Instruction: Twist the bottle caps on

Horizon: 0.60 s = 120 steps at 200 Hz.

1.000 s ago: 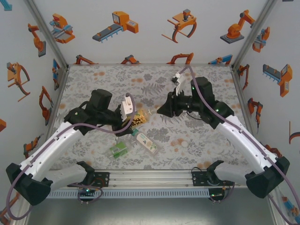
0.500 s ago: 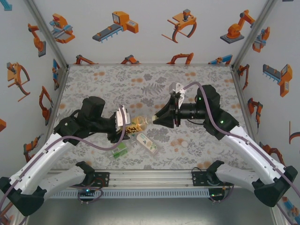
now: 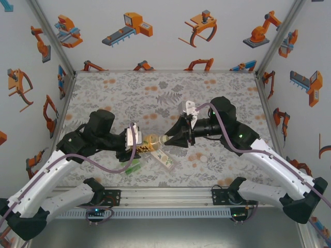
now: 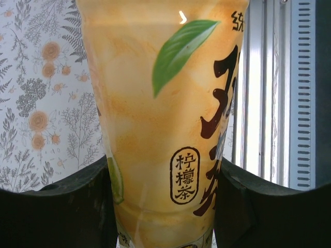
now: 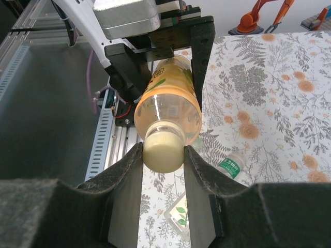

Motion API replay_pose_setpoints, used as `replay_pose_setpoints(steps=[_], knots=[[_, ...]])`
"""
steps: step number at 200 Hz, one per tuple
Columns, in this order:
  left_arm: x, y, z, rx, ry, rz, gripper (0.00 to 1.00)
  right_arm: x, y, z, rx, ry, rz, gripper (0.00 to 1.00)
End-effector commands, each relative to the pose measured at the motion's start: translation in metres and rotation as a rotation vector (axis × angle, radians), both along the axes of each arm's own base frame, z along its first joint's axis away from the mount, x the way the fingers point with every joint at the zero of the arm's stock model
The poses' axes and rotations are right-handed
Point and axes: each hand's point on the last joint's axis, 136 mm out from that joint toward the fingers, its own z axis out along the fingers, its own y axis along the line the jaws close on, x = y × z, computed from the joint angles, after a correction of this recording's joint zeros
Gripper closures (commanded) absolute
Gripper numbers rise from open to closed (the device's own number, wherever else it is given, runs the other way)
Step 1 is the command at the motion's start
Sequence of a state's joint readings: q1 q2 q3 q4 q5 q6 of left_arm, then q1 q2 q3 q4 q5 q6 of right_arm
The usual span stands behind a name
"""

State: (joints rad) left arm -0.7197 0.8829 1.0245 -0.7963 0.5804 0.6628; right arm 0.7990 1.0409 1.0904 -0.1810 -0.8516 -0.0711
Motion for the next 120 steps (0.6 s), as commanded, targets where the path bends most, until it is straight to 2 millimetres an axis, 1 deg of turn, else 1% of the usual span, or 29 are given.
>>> replay_pose_setpoints(steps=[1,26,64,100,120], knots=[[-0.010,-0.003,0.003,-0.019,-0.013,-0.067,1.00,-0.002,0.004,0.016,0.026,-0.078,0.012,1.00],[-0.009,-0.005,0.004,-0.017,-0.008,-0.069,1.00,-0.006,0.002,0.014,0.009,-0.094,0.024,1.00],[-0.005,-0.008,0.007,-0.018,-0.004,-0.066,1.00,-0.010,0.002,0.002,-0.026,-0.100,0.041,1.00],[-0.002,-0.011,0.007,-0.035,-0.008,-0.058,1.00,-0.012,0.001,0.004,-0.006,-0.145,0.039,1.00],[-0.001,-0.014,0.006,-0.044,-0.004,-0.060,1.00,-0.012,-0.003,0.009,0.019,-0.176,0.022,1.00]])
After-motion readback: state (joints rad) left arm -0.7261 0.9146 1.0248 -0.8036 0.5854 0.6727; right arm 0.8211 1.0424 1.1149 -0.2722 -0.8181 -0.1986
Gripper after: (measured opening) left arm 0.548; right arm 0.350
